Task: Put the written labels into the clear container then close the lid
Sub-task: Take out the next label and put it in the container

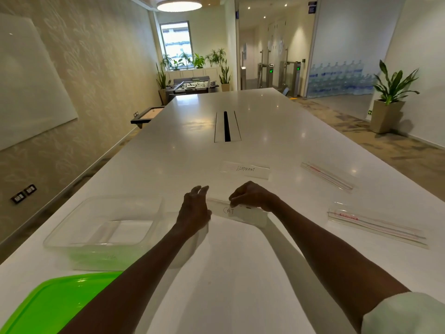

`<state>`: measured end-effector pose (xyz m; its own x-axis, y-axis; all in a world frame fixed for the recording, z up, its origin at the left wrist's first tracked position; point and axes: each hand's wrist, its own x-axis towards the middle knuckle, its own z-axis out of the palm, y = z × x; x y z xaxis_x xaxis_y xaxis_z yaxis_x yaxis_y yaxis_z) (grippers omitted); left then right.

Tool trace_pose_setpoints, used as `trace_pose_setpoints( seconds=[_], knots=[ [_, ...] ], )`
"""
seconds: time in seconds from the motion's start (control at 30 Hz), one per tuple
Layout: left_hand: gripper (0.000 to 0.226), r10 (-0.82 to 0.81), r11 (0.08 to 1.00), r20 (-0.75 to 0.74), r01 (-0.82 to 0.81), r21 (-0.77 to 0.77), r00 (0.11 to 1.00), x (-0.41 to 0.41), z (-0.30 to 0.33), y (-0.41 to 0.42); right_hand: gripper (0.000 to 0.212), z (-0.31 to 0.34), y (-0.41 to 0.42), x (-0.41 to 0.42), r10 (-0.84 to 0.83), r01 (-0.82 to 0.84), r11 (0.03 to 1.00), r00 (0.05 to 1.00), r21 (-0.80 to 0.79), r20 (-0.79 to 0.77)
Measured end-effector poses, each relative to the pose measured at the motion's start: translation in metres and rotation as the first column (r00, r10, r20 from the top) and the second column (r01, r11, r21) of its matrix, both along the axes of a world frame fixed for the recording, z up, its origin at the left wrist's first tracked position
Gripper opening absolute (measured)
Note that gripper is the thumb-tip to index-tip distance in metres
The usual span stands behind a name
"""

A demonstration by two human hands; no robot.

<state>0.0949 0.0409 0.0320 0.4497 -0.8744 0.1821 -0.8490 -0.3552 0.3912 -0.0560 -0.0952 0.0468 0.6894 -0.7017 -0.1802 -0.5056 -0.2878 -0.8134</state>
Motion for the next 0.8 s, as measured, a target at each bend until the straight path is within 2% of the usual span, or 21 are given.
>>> trace_pose_setpoints(
  seconds=[0.17, 0.3, 0.43, 0.7, 0.8],
  knots=[
    [0.075, -0.045, 0.996, -0.005, 0.045, 0.078, 0.999, 0.003, -0.006, -0.001, 0.029, 0.002, -0.006, -0.006, 0.118, -0.120, 0.992, 0.991, -0.040, -0.064],
    [0.060, -0.043, 0.999, -0.072, 0.042, -0.006, 0.996, 0.004, -0.010, 0.000, 0.028, 0.002, -0.006, -0.006, 0.160, -0.167, 0.983, 0.983, -0.081, -0.084],
    [0.057, -0.042, 0.998, -0.080, 0.039, -0.042, 0.996, 0.005, -0.011, 0.001, 0.027, 0.000, -0.007, -0.005, 0.178, -0.190, 0.973, 0.979, -0.128, -0.095],
    [0.056, -0.067, 0.996, -0.035, 0.069, 0.060, 0.997, 0.009, -0.006, -0.003, 0.022, 0.000, -0.008, -0.010, 0.141, -0.162, 0.967, 0.983, -0.198, -0.116],
    [0.058, -0.108, 0.989, -0.035, 0.111, 0.093, 0.993, 0.013, -0.004, -0.004, 0.027, -0.001, -0.009, -0.018, 0.092, -0.116, 0.971, 0.989, -0.210, -0.119]
  ],
)
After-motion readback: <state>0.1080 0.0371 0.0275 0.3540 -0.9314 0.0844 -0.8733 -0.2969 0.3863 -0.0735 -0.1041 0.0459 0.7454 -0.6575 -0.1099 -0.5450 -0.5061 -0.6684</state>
